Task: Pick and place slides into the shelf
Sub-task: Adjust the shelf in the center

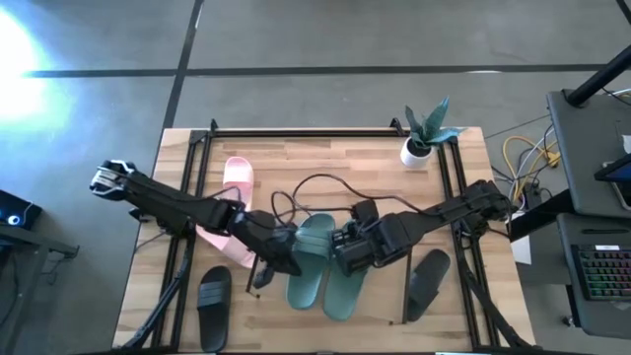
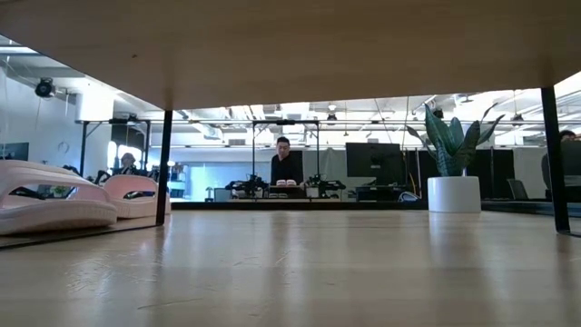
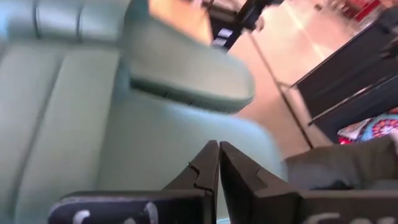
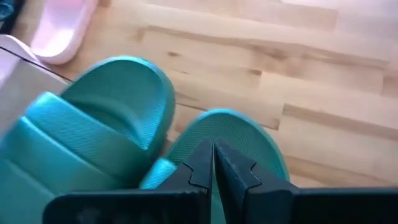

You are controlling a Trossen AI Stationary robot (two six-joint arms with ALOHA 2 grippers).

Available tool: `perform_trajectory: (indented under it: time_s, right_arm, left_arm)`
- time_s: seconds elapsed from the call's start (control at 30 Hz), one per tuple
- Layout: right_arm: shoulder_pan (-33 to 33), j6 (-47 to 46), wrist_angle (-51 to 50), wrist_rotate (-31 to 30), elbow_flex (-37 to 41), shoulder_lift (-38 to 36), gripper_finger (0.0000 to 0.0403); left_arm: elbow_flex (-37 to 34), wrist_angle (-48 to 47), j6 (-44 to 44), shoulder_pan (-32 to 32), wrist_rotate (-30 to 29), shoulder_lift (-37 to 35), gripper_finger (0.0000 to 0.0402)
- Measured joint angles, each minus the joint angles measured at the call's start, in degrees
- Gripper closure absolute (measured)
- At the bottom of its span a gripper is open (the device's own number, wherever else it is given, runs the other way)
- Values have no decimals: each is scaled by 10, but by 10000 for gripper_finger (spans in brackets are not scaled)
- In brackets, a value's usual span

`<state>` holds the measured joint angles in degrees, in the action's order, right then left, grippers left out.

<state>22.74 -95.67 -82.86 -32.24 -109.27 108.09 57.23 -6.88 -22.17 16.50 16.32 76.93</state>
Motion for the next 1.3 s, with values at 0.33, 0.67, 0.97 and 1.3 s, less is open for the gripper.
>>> perform_trajectory:
  time_s: [0.33, 0.67, 0.97, 1.3]
  right_arm:
    - [25, -10, -72, 109, -25, -1, 392]
    - [107, -115, -53, 245, -30, -2, 392]
    - [192, -228, 166, 267, -2, 16, 392]
    - [209, -270, 198, 239, -2, 96, 392]
  left_arm:
    - [6, -184, 45, -3, -124, -93, 402]
    - [5, -226, 61, -35, -138, -136, 402]
    - [5, -262, 80, -36, -127, -150, 402]
    - [4, -360, 74, -35, -126, -179, 402]
